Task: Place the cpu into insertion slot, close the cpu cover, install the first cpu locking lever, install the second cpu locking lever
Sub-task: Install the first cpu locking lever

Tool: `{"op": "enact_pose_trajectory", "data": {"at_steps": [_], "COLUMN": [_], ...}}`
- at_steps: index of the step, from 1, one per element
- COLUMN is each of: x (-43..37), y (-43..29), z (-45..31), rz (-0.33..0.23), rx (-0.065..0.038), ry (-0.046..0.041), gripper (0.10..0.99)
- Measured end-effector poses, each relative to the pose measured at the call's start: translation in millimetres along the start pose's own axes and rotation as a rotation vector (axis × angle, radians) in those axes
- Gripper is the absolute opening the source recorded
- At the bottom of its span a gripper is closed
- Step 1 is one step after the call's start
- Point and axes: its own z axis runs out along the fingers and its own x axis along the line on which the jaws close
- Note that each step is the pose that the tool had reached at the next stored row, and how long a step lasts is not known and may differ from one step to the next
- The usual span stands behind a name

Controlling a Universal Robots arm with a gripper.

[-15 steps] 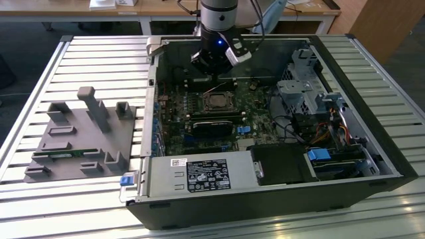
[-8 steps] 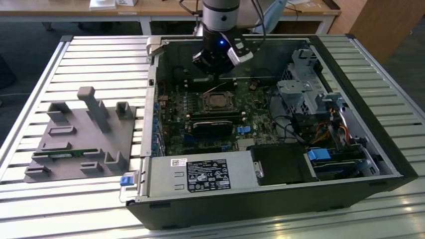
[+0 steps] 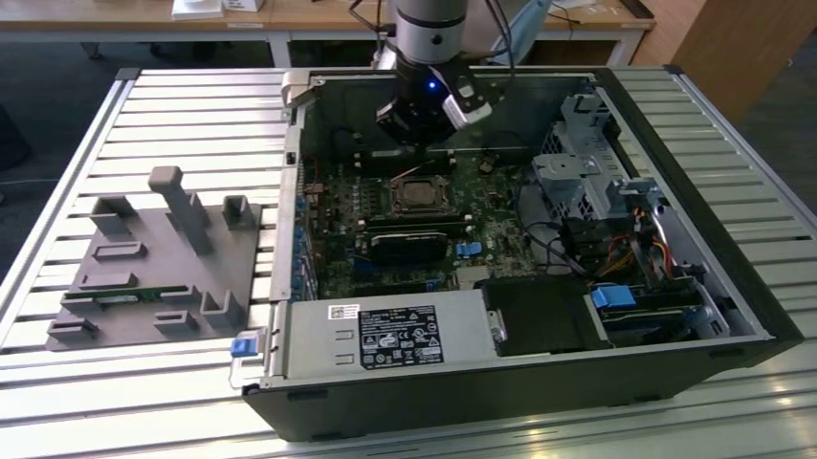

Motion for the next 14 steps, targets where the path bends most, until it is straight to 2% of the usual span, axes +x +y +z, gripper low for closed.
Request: {"op": "enact_pose_trajectory", "data": {"at_steps": [6, 14], "x": [-6.5, -10.9], "y": [0.6, 1.8], "z": [4.9, 10.9], "rz": [0.0, 0.0], "rx": [0.0, 0.0], "ry": [0.0007, 0.0012], "gripper": [0.118, 0.118]}}
